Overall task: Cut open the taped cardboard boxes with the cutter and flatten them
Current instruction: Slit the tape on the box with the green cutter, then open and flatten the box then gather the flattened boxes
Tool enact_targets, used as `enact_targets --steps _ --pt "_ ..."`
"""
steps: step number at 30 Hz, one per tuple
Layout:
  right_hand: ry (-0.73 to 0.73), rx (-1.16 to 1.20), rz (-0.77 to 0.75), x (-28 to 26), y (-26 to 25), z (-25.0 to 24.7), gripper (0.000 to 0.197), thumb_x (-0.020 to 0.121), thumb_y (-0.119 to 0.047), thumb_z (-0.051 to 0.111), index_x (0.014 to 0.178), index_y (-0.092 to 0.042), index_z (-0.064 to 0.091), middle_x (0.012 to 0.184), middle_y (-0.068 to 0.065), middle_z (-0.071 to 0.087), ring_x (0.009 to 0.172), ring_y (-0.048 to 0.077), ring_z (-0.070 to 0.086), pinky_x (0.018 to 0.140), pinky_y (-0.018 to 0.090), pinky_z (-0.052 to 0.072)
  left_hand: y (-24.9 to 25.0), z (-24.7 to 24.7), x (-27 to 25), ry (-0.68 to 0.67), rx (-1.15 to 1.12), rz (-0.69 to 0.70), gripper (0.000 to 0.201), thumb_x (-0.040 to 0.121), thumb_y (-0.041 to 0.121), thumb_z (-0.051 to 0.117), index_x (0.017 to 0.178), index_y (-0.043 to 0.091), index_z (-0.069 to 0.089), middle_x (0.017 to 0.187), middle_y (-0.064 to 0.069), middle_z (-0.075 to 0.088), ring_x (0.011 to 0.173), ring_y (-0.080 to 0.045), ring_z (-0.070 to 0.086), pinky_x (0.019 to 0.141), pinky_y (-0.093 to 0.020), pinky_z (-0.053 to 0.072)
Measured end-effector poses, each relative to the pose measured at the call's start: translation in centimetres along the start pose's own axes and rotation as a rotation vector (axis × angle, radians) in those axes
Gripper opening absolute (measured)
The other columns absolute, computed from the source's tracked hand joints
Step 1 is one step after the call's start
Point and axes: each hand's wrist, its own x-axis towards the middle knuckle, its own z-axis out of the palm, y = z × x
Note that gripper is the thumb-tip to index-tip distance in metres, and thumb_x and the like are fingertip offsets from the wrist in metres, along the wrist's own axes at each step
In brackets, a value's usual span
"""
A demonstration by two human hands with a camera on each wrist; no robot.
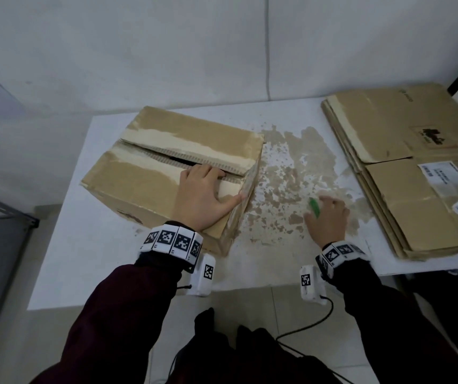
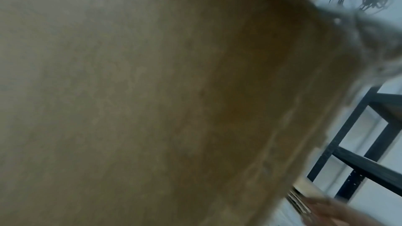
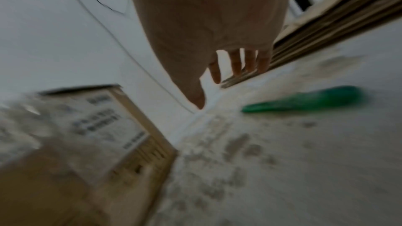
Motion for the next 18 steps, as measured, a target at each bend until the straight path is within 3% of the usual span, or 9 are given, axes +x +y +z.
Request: enact_targets --steps 4,6,8,11,14,18 --pt "-0.007 0.324 -0.449 0.3 -7.5 -3.0 0.062 0.086 -0.033 0.064 0.139 -0.017 0.038 0.148 0.01 0.028 0.14 0.026 0.019 0.112 0.037 0.019 -0.3 -0.3 -0.1 -0.017 -0.032 0.062 0.057 0.075 0.068 0.054 0.1 0.017 0.063 0.098 0.002 0.06 0.097 -0.019 0.053 0.089 -0.037 0.036" --pt "-0.044 0.263 -0.666 0.5 -11.3 -4.2 0.067 0.085 -0.039 0.061 0.143 -0.02 0.034 0.155 0.006 0.02 0.145 0.025 0.007 0.115 0.041 0.008 -0.5 -0.6 -0.3 -0.028 -0.056 0.117 0.053 0.075 0.064 0.059 0.101 0.018 0.064 0.1 0.003 0.061 0.098 -0.02 0.054 0.087 -0.038 0.038" --pt "-0.158 0.122 -0.79 1.0 -13.4 -4.7 0.072 0.08 -0.048 0.053 0.145 -0.026 0.032 0.158 0.002 0.016 0.147 0.026 0.0 0.117 0.05 0.003 -0.7 -0.8 -0.6 -0.045 -0.096 0.19 0.052 0.075 0.063 0.061 0.101 0.018 0.064 0.099 0.003 0.061 0.097 -0.019 0.054 0.087 -0.038 0.039" --pt "-0.338 0.028 -0.787 1.4 -13.5 -4.8 0.079 0.072 -0.069 0.039 0.142 -0.033 0.036 0.156 -0.003 0.022 0.147 0.022 0.006 0.115 0.058 0.011 -0.9 -1.4 -0.8 -0.066 -0.099 0.267 0.055 0.077 0.064 0.06 0.102 0.016 0.064 0.1 0.001 0.062 0.096 -0.02 0.053 0.086 -0.04 0.039" --pt "-0.278 -0.048 -0.753 0.4 -12.7 -5.0 0.089 0.064 -0.083 0.031 0.141 -0.038 0.036 0.155 -0.009 0.024 0.146 0.017 0.012 0.112 0.058 0.018 -1.3 -2.1 -0.4 -0.071 -0.057 0.313 0.056 0.079 0.065 0.057 0.1 0.013 0.063 0.101 -0.001 0.062 0.097 -0.021 0.055 0.087 -0.039 0.039" --pt "-0.178 -0.197 -0.649 -1.9 -13.3 -5.1 0.077 0.073 -0.071 0.031 0.14 -0.033 0.039 0.153 -0.005 0.03 0.144 0.022 0.021 0.109 0.055 0.024 -1.8 -2.9 0.0 -0.032 0.056 0.391 0.059 0.081 0.067 0.052 0.099 0.012 0.061 0.1 -0.002 0.061 0.097 -0.023 0.055 0.094 -0.04 0.036"
